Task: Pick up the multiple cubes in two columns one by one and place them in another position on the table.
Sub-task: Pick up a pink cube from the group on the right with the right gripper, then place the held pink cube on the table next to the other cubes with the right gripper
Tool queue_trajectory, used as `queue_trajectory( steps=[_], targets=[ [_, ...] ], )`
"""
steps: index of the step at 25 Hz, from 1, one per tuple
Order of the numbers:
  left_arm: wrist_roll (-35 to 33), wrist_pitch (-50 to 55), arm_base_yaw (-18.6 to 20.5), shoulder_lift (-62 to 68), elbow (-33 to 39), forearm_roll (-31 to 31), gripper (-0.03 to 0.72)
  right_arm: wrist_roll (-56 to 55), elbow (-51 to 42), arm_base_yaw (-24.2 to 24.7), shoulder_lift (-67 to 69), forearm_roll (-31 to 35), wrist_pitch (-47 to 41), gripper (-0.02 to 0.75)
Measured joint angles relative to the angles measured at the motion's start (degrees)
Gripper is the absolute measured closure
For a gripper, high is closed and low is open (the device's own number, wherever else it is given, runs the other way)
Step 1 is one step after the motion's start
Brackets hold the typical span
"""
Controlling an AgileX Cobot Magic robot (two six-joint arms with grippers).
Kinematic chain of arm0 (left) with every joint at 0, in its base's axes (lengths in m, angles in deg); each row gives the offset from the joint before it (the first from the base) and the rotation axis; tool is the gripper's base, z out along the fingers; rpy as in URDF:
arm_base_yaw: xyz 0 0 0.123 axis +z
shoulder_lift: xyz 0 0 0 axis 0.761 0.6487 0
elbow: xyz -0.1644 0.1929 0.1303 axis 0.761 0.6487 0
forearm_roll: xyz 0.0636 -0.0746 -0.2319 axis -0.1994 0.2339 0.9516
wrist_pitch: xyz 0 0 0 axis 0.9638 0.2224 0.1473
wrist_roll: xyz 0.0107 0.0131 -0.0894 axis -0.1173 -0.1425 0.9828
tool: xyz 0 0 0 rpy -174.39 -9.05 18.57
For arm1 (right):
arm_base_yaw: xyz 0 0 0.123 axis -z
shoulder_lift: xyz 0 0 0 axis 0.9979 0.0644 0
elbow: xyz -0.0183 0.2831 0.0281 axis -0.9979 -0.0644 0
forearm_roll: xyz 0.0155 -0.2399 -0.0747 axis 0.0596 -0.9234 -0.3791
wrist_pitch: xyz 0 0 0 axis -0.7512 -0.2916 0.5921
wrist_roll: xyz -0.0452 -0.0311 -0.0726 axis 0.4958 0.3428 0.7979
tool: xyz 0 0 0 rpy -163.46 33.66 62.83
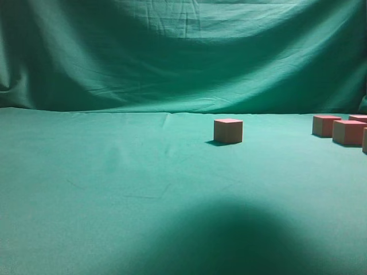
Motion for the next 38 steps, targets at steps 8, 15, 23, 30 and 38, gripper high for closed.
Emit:
queue_trajectory(
  steps=[8,15,23,30,38],
  targets=[
    [0.00,0.00,0.00,0.00,0.00,0.00,0.688,11.62,15.86,-11.60,16.80,-5.20,-0.86,0.475],
    [0.00,0.00,0.00,0.00,0.00,0.00,0.688,23.79,20.62,-13.35,25.74,-5.54,4.04,0.475],
    [0.00,0.00,0.00,0.00,0.00,0.00,0.688,30.64,20.61,-13.35,31.35,-5.44,11.83,0.475],
    [0.00,0.00,0.00,0.00,0.00,0.00,0.688,31.41,20.61,-13.35,34.62,-6.74,13.04,0.475],
    [0.00,0.00,0.00,0.00,0.00,0.00,0.688,31.41,21.21,-13.81,37.31,-6.97,14.36,0.475]
  ],
)
